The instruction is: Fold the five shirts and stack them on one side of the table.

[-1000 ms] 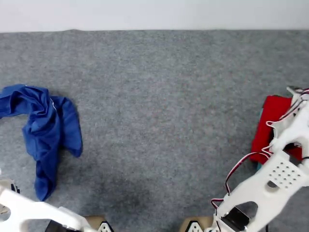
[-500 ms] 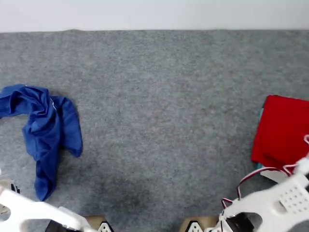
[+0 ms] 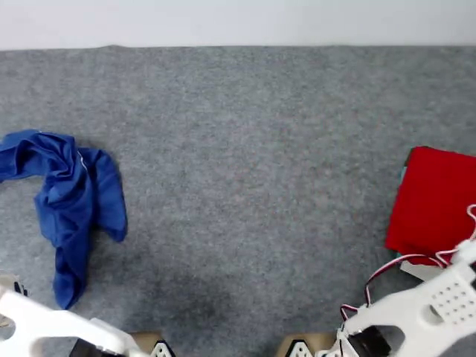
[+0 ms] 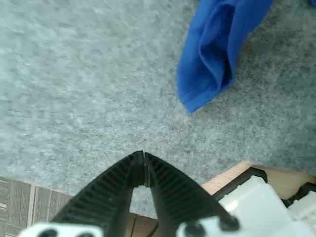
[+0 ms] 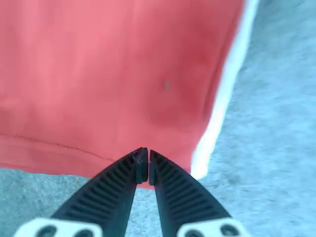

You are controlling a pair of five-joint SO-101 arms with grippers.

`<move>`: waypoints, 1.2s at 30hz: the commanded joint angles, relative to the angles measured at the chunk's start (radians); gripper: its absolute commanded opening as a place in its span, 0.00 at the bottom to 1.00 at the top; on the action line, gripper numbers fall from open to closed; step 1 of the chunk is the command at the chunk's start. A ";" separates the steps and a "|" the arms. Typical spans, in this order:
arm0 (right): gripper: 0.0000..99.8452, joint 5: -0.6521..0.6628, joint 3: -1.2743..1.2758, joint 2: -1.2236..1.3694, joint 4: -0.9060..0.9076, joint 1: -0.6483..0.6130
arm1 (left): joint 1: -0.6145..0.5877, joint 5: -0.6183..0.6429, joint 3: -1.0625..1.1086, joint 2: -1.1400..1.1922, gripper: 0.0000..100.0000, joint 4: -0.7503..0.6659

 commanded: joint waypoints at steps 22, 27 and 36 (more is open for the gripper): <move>0.01 -0.491 0.891 -0.874 0.038 -0.704 | 0.422 0.089 0.185 -0.107 0.23 -0.215; 0.01 -0.489 0.919 -0.883 0.039 -0.667 | 0.419 0.038 0.282 -0.008 0.23 -0.331; 0.01 -0.489 0.921 -0.883 0.041 -0.587 | 0.377 0.003 0.185 0.252 0.23 -0.410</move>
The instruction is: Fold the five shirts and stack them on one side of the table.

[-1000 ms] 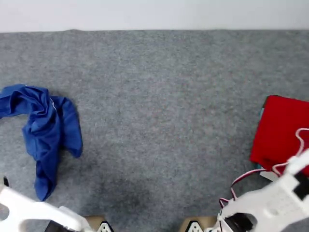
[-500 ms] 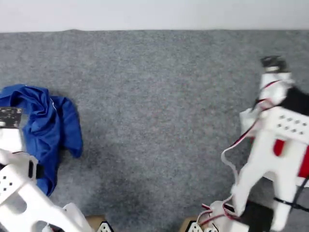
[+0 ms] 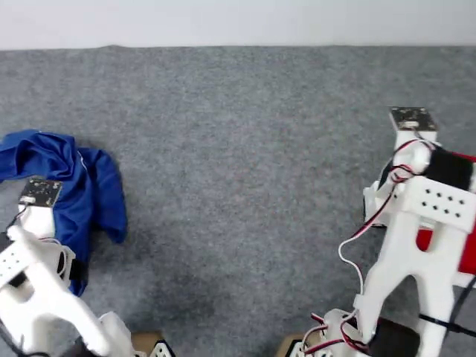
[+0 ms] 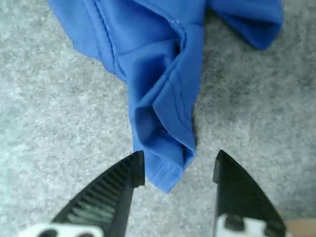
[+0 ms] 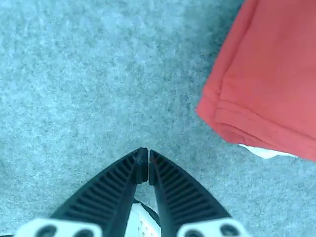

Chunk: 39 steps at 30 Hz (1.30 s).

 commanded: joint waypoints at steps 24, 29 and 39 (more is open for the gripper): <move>0.01 -0.012 -0.005 -0.044 0.041 0.024 | 0.290 0.293 -0.582 -0.020 0.00 0.100; 0.01 -0.012 -0.005 -0.044 0.041 0.024 | 0.454 0.419 -0.725 -0.087 0.00 0.094; 0.01 -0.012 -0.005 -0.044 0.041 0.024 | 0.836 0.519 -1.010 -0.094 0.01 0.069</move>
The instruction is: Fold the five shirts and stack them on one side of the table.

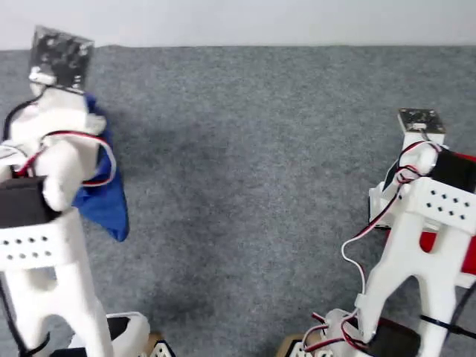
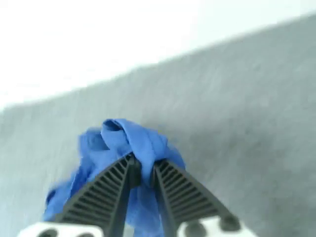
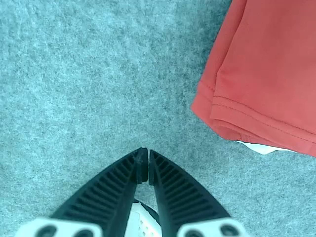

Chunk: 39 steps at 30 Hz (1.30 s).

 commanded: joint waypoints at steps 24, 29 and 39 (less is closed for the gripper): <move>0.01 -0.011 0.077 -0.044 0.038 -0.105 | 0.532 0.018 -0.088 0.006 0.01 -0.163; 0.01 -0.008 0.075 -0.044 0.039 -0.182 | 0.439 0.015 -0.094 -0.003 0.01 -0.089; 0.01 -0.006 0.072 -0.041 0.035 -0.311 | 0.072 -0.127 -0.300 -0.003 0.01 0.377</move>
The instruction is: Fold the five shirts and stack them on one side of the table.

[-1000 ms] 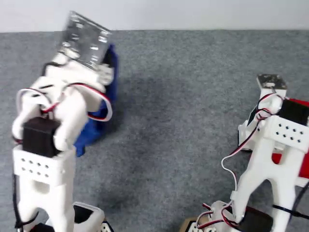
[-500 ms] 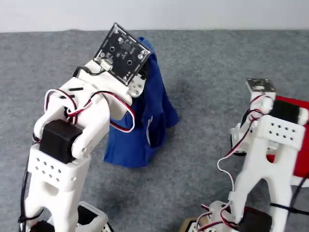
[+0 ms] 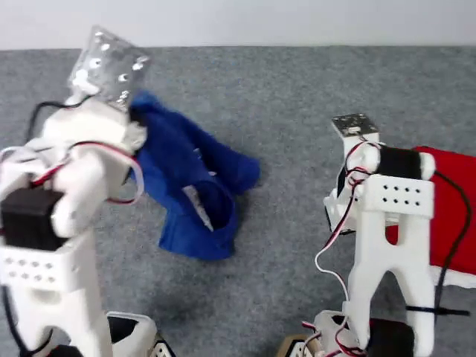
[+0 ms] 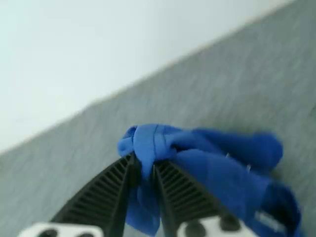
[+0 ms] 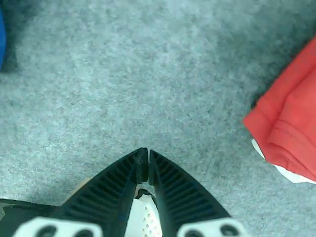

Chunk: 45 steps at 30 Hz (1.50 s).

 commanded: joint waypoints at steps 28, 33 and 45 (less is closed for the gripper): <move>0.04 -0.005 -0.677 0.627 -0.008 -0.682 | -1.037 -0.692 0.835 -0.256 0.00 -0.129; 0.18 -0.005 -0.856 0.808 0.036 -0.802 | -1.036 -0.692 0.888 -0.256 0.00 -0.178; 0.19 -0.005 -0.965 0.951 0.035 -0.972 | -1.034 -0.690 0.903 -0.255 0.00 -0.192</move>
